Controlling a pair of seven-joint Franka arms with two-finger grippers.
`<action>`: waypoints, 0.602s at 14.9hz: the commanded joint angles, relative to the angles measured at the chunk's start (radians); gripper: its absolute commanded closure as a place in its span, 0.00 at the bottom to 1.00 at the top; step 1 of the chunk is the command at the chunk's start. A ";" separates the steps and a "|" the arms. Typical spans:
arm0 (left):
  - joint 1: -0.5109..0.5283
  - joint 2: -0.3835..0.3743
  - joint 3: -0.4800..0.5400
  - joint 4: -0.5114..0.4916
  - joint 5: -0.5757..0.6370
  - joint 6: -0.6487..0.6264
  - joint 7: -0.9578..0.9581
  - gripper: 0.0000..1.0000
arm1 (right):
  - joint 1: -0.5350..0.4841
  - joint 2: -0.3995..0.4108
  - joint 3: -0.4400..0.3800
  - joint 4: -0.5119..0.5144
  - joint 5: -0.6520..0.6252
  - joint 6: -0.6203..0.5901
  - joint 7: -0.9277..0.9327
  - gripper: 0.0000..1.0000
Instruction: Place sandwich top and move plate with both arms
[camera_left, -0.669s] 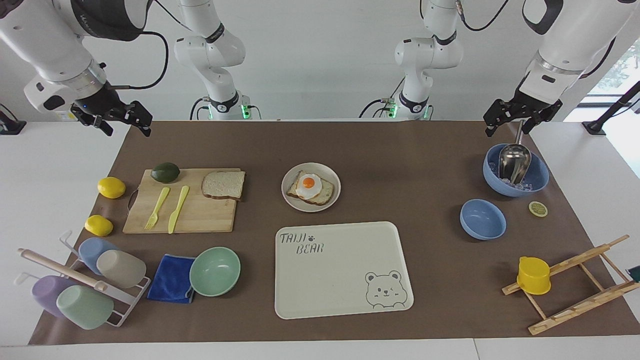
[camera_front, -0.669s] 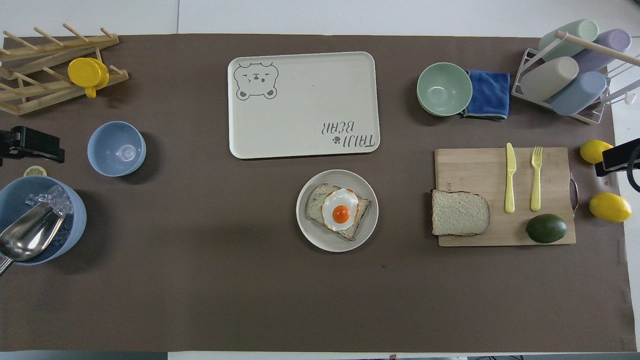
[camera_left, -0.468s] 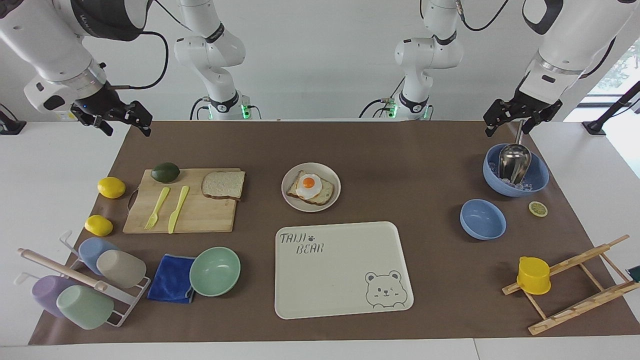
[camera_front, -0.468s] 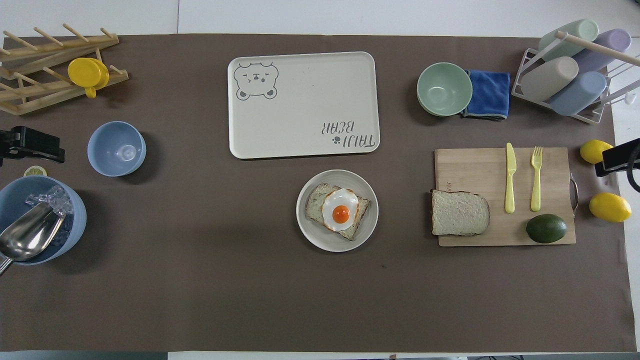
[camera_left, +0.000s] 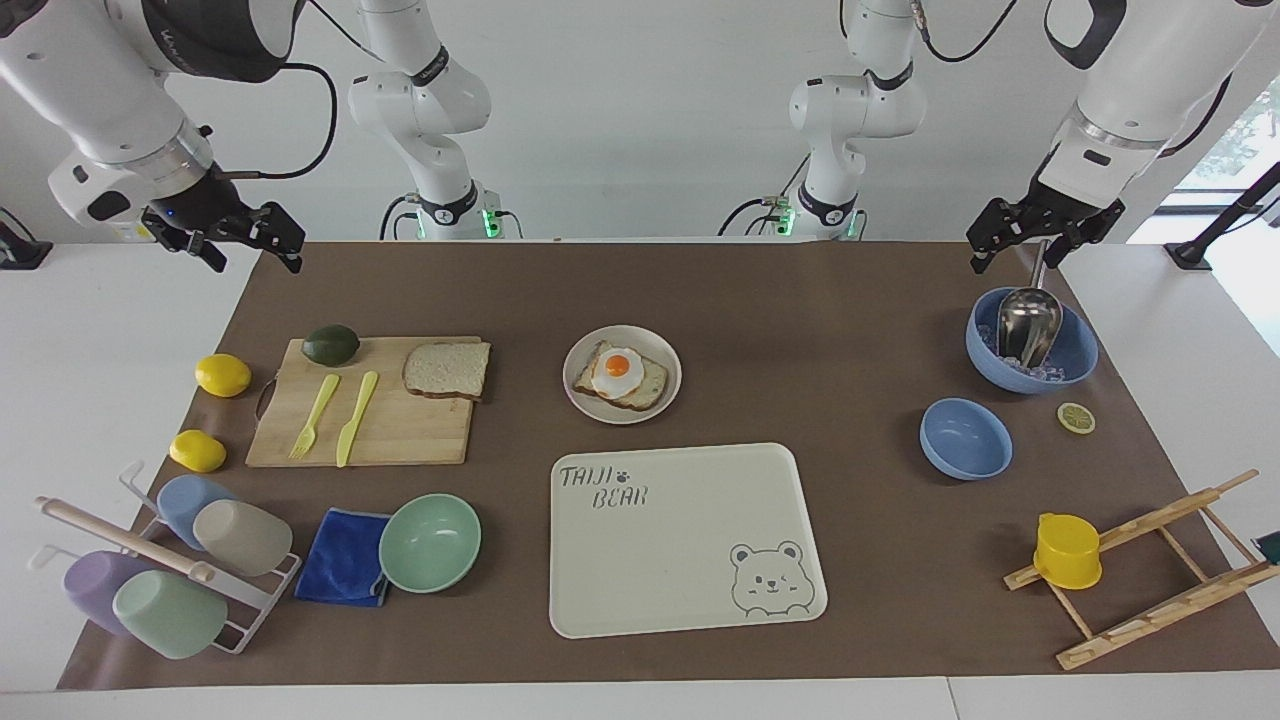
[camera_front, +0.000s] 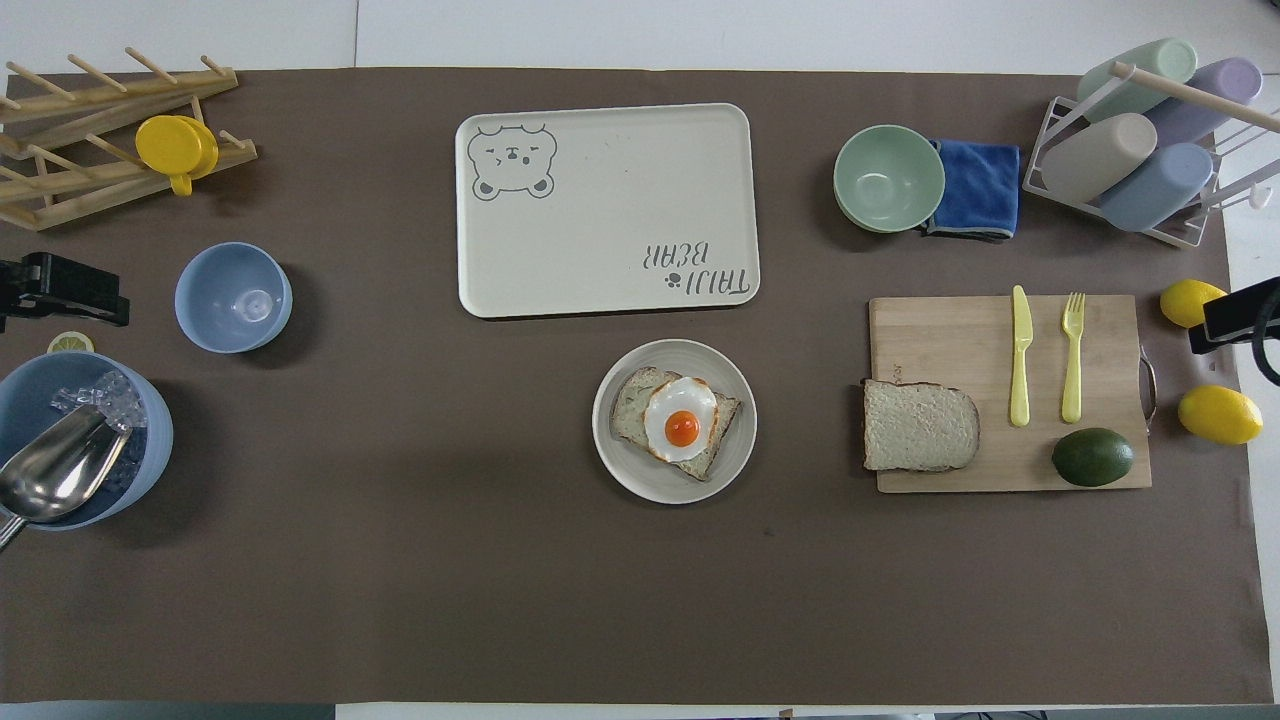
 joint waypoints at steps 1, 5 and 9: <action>0.005 -0.014 0.001 -0.014 -0.010 0.008 0.009 0.00 | 0.064 -0.016 0.002 -0.034 -0.027 0.022 0.011 0.00; 0.005 -0.014 0.001 -0.014 -0.010 0.008 0.009 0.00 | 0.275 0.076 0.005 -0.029 -0.196 0.016 0.234 0.00; 0.005 -0.014 0.001 -0.014 -0.010 0.008 0.009 0.00 | 0.400 0.193 0.008 -0.043 -0.239 0.056 0.435 0.00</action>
